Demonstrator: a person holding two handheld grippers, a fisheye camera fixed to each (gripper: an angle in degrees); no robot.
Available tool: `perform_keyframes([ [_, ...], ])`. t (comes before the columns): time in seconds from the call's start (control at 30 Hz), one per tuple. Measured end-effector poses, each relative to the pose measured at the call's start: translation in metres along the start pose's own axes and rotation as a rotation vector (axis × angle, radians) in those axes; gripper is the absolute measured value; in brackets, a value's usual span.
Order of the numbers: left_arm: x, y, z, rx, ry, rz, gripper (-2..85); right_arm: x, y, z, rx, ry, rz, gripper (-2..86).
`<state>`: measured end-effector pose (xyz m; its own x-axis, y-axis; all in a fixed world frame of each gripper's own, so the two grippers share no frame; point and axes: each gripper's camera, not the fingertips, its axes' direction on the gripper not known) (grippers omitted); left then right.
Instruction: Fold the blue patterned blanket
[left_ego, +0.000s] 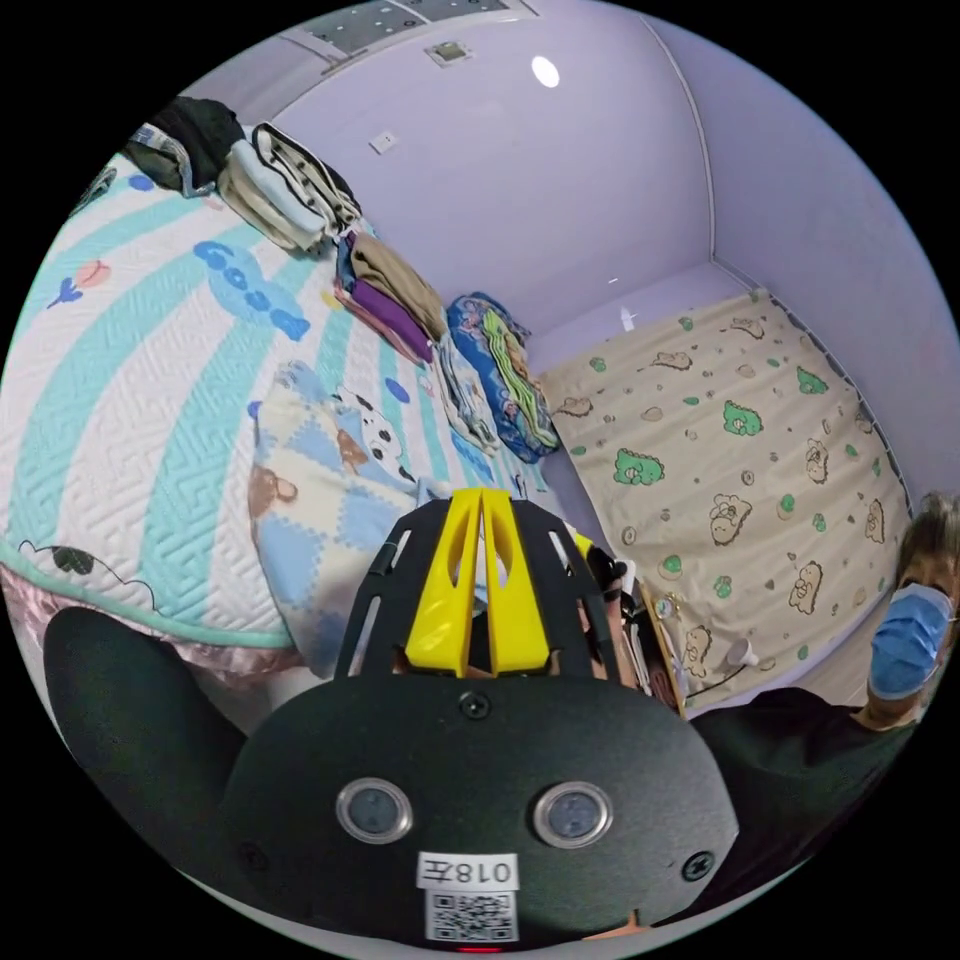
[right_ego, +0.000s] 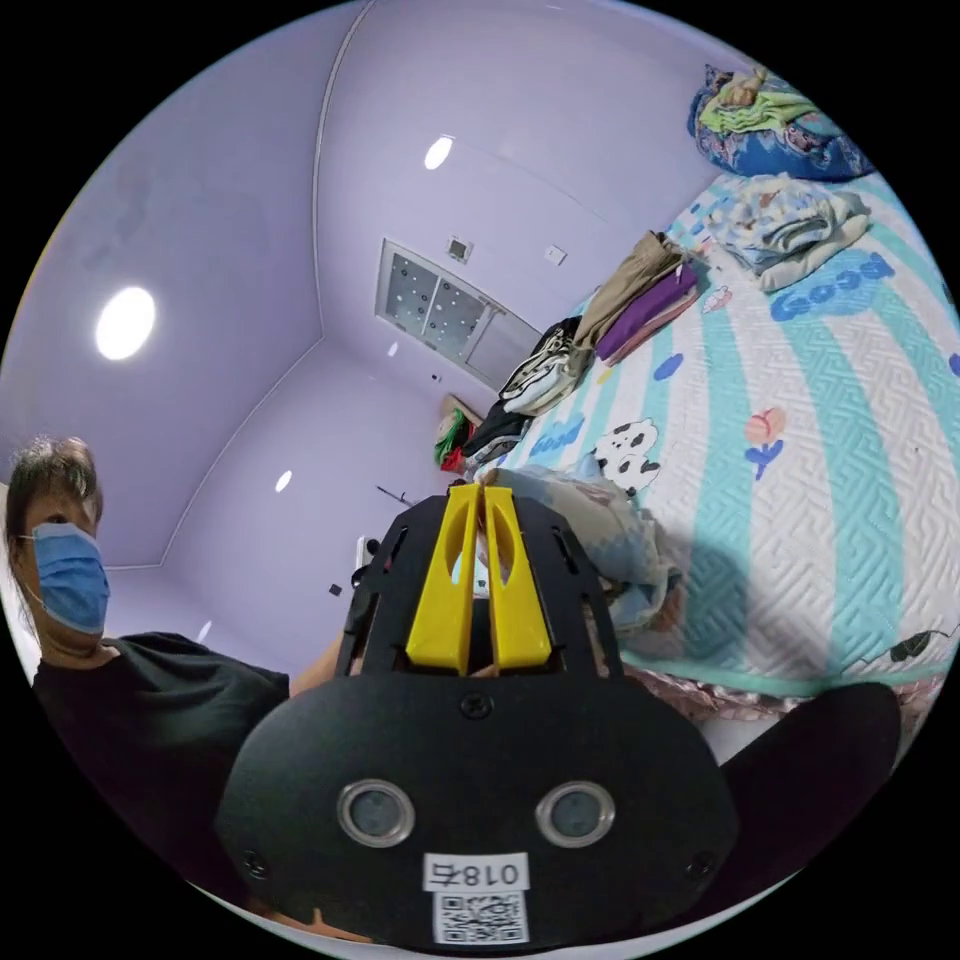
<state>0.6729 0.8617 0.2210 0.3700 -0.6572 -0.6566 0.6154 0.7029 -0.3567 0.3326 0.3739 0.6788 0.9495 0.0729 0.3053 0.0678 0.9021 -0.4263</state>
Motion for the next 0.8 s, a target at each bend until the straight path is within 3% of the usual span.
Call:
perform_keyframes([
  [0.27, 0.034, 0.007, 0.086, -0.247, 0.150, -0.003, 11.5, 0.012, 0.016, 0.002, -0.050, -0.239, 0.013, -0.7],
  [0.4, 0.036, 0.002, 0.108, -0.247, 0.188, -0.066, 9.9, 0.007, 0.022, -0.006, -0.078, -0.241, -0.011, -0.8],
  [0.53, 0.027, 0.001, 0.118, -0.220, 0.206, -0.161, 0.3, 0.009, 0.026, -0.013, -0.067, -0.236, 0.000, -0.8],
  [0.8, 0.042, 0.009, 0.101, -0.231, 0.243, -0.070, -0.8, 0.029, 0.038, -0.024, 0.041, -0.151, 0.133, -0.8],
])
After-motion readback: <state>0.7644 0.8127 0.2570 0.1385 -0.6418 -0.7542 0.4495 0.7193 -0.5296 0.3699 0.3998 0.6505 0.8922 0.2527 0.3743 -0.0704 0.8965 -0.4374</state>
